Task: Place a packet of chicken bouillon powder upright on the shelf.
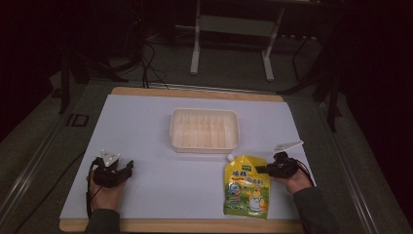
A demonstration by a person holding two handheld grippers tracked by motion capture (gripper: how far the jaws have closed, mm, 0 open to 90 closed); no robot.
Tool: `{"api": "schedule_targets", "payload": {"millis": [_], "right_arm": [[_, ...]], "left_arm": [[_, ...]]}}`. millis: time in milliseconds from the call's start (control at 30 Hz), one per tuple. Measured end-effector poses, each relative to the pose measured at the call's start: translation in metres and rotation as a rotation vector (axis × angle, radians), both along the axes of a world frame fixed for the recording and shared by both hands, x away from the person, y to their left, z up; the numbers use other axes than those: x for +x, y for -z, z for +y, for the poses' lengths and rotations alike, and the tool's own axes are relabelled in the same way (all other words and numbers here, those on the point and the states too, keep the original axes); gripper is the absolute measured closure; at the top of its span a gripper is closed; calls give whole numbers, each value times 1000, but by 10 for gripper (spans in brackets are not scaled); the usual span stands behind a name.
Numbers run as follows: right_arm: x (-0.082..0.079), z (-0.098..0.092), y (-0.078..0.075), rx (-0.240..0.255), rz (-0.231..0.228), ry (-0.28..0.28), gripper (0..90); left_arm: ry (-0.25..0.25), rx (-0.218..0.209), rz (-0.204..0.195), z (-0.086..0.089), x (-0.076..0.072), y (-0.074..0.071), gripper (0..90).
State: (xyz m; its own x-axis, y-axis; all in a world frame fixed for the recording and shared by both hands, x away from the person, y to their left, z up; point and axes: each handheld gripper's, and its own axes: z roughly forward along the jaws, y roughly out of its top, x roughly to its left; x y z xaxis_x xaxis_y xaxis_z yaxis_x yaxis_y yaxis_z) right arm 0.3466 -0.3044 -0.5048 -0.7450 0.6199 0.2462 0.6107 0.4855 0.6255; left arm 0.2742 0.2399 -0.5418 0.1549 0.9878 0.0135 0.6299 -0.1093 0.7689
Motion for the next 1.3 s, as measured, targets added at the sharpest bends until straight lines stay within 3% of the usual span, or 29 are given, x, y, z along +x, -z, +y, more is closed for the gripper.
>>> {"api": "schedule_targets", "payload": {"millis": [533,1300], "right_arm": [[-4,4,-53,46,-124,-18,900],[-3,-15,-125,81,-306,91,900]], "left_arm": [[1,-8,1,0,0,0,431],[1,-5,2,0,0,0,431]]}}
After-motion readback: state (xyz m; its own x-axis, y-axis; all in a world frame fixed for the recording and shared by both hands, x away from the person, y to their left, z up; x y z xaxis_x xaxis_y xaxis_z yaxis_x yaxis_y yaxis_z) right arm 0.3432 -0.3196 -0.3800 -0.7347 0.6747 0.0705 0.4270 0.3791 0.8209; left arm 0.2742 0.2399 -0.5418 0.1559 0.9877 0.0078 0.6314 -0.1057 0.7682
